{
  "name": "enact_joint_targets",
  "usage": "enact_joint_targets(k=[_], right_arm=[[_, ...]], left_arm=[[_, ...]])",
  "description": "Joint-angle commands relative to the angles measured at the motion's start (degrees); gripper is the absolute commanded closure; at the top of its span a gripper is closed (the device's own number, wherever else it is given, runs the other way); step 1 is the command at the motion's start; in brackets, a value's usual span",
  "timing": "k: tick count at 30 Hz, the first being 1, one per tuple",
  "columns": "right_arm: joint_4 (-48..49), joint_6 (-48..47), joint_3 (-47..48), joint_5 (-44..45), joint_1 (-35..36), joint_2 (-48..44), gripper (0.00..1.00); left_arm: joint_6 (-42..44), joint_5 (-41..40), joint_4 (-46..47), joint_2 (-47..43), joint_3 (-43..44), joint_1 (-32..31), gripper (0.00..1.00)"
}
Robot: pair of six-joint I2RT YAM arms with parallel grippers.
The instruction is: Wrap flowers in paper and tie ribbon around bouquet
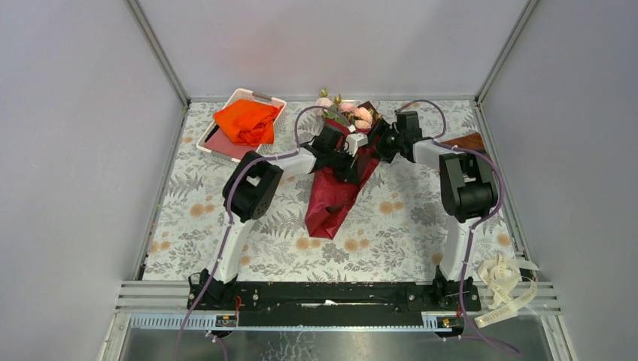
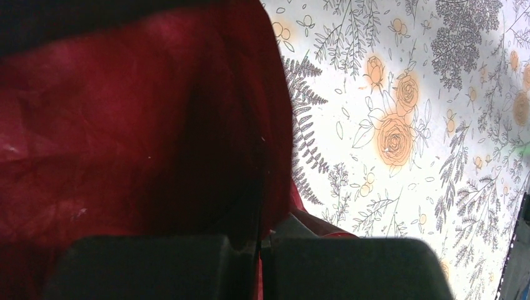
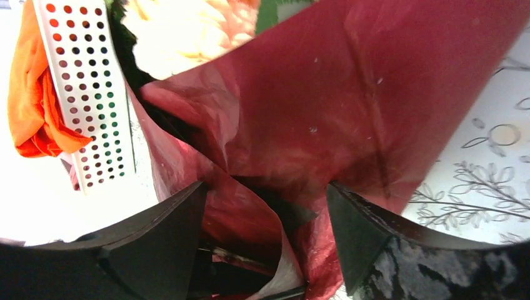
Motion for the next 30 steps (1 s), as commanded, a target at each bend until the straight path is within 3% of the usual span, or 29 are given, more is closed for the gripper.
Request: enact_joint_targets(k=[1,3,6,7,8,12,14,16,19,20,23,25,30], right_arm=[[-0.2,0.5,1.7,-6.1,1.5,1.4,0.3],[0.1,-0.2,-0.2,-7.2,1.5,0.3,0.45],[-1.7,-4.3,-2.6,-7.2,1.2,-1.7,0.8],[-2.8,-5.8,-3.0,-7.0,0.9,-2.0,0.89],[-4.0,-7.2,-3.3,-6.9,0.3,-2.1,0.97],[-1.7,-10.5,-4.2,-9.6,-2.2,-0.4,1.0],[-2.0,-12.7,-2.9,-11.8,-2.6,1.5,1.0],[-2.1,-14.6,-2.0,-13.0,-2.9,2.3,1.0],[-1.3,-16.0,-1.4,-13.6,-3.5,2.5,1.0],[-0.8,-16.1,-1.3,-14.1,-3.8,2.5,1.0],[0.4,-16.6,-0.4,-16.3,-4.2,3.3,1.0],[0.6,-16.7,0.4,-17.2,-4.2,4.0,1.0],[0.9,-16.5,0.7,-17.2,-4.2,4.5,1.0]], left_arm=[[1.6,-2.0,-0.5,-1.2,-0.4,-0.6,1.0],[1.9,-2.4,-0.7,-1.4,-0.3,-0.6,1.0],[2.6,-3.0,-1.9,-1.9,0.1,-0.7,1.0],[3.3,-3.5,-3.2,-2.3,0.6,-0.8,0.98],[4.8,-3.7,-5.1,-2.9,1.3,-1.1,0.89],[11.2,-4.3,-12.8,-9.1,2.1,-3.1,0.49],[15.8,-3.8,-18.8,-13.9,2.4,-4.4,0.38],[20.7,-3.4,-26.2,-17.7,3.1,-5.4,0.33],[27.4,-5.3,-34.8,-23.1,2.0,-5.3,0.34],[28.8,-7.7,-35.1,-24.8,0.0,-5.0,0.39],[30.1,-17.9,-27.2,-28.6,-10.5,-4.2,0.67],[32.2,-19.7,-23.5,-28.9,-15.7,-4.6,0.78],[32.9,-19.8,-18.2,-27.5,-22.0,-8.1,0.79]])
